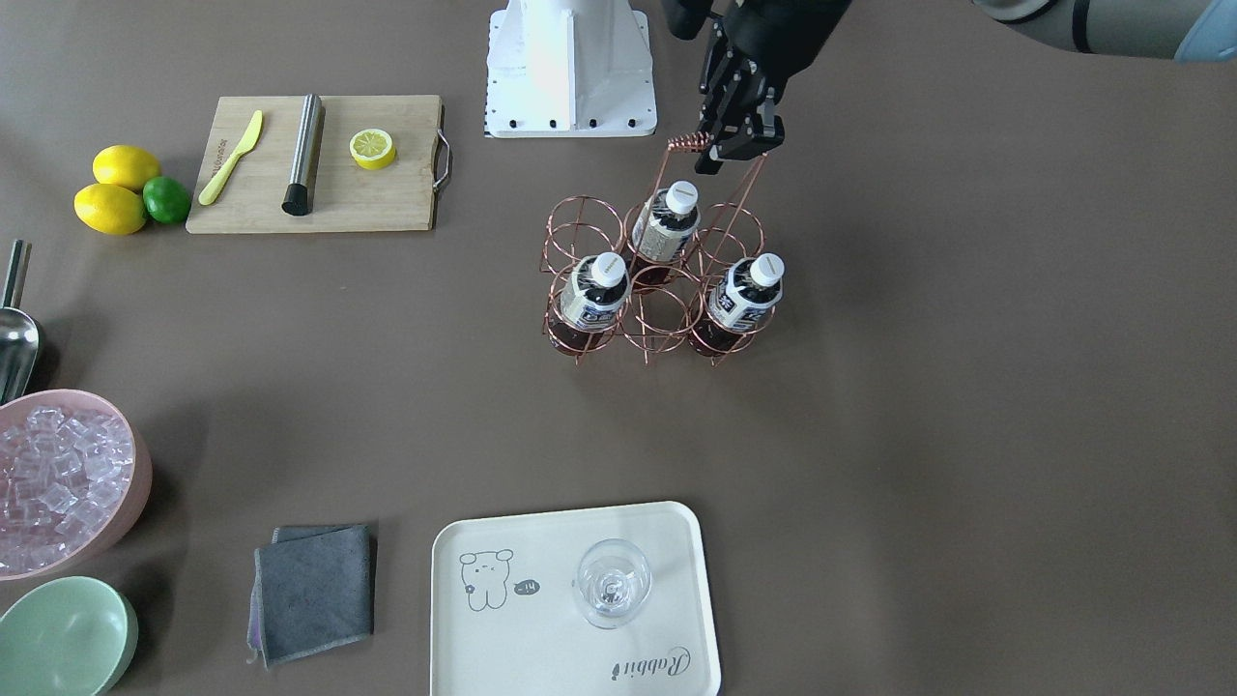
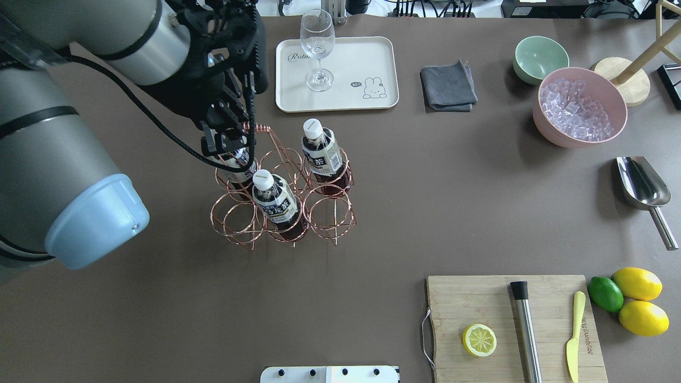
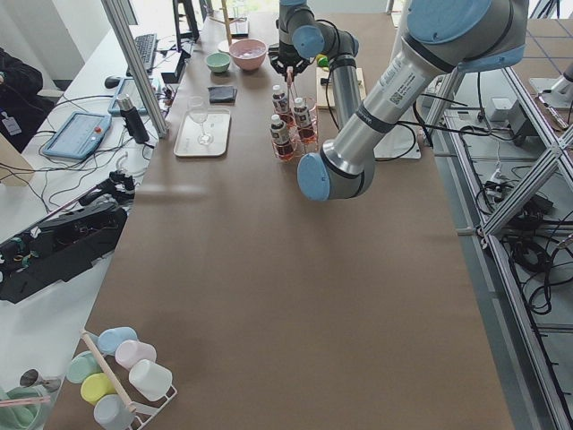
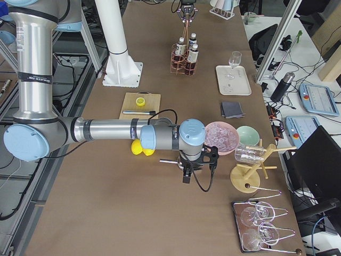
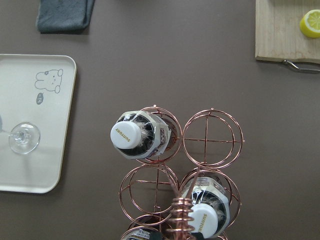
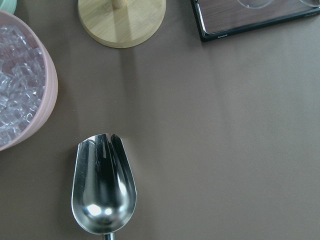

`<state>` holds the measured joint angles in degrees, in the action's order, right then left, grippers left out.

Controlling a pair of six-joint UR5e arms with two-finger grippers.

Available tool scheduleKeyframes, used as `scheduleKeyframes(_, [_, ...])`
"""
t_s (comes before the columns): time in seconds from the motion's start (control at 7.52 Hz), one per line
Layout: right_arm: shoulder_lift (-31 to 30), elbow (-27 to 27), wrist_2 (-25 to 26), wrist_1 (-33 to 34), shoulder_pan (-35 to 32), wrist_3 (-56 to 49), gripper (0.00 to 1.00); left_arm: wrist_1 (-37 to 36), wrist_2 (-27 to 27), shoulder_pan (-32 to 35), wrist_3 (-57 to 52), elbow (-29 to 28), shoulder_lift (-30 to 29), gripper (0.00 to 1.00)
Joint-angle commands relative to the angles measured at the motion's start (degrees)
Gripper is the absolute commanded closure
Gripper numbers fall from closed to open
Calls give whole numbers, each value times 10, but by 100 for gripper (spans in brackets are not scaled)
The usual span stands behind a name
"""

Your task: Take tea from basket to plate

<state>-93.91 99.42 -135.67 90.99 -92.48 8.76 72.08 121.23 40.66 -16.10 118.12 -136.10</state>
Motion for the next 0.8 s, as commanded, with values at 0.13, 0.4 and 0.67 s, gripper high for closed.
scheduleKeyframes(0.13, [1, 54, -1, 0, 33, 13, 1, 25, -33, -53, 35, -11, -13, 100])
scheduleKeyframes(0.4, [33, 80, 7, -1, 115, 112, 1, 28, -33, -54, 35, -17, -13, 100])
scheduleKeyframes(0.67, [99, 75, 6, 1, 169, 169, 1, 30, -32, -53, 35, -17, -13, 100])
